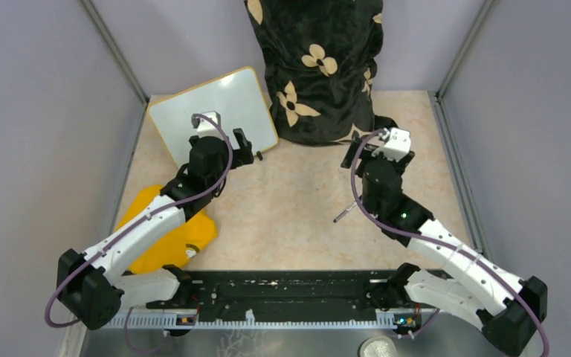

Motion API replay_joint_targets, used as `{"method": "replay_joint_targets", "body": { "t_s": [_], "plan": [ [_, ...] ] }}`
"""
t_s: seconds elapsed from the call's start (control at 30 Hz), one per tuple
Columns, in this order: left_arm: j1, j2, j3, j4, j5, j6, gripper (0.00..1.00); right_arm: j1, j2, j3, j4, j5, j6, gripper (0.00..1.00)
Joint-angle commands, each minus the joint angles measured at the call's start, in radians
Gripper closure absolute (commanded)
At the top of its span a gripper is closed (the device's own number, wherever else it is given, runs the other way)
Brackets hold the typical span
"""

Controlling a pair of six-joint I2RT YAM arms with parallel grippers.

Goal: Write a sentence on the whiteboard
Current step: Move the whiteboard stand to the center of the board.

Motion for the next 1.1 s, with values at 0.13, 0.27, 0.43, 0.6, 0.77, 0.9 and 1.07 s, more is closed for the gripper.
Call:
{"method": "replay_joint_targets", "body": {
  "t_s": [0.13, 0.27, 0.43, 0.6, 0.77, 0.9, 1.07],
  "plan": [
    [-0.003, -0.104, -0.112, 0.142, 0.262, 0.106, 0.01, 0.006, -0.143, -0.107, 0.239, -0.006, -0.202, 0.01],
    [-0.002, -0.15, -0.15, 0.193, 0.307, 0.14, 0.01, 0.005, -0.07, -0.016, 0.094, -0.003, -0.161, 0.01],
    [-0.002, -0.172, -0.16, 0.182, 0.287, 0.166, 0.01, 0.006, -0.013, 0.048, -0.083, -0.039, -0.064, 0.01],
    [-0.003, -0.186, -0.167, 0.187, 0.267, 0.169, 0.01, 0.005, 0.019, 0.055, -0.158, -0.145, 0.061, 0.03],
    [-0.003, -0.194, -0.202, 0.213, 0.239, 0.162, 0.01, 0.004, 0.073, 0.035, -0.243, -0.203, 0.199, 0.07],
    [-0.004, -0.165, -0.195, 0.194, 0.164, 0.139, 0.01, 0.005, 0.079, -0.038, -0.193, -0.271, 0.238, 0.1],
    [-0.003, -0.145, -0.164, 0.128, 0.07, 0.117, 0.01, 0.006, 0.193, -0.047, 0.031, -0.476, 0.12, 0.16]
  ]
}}
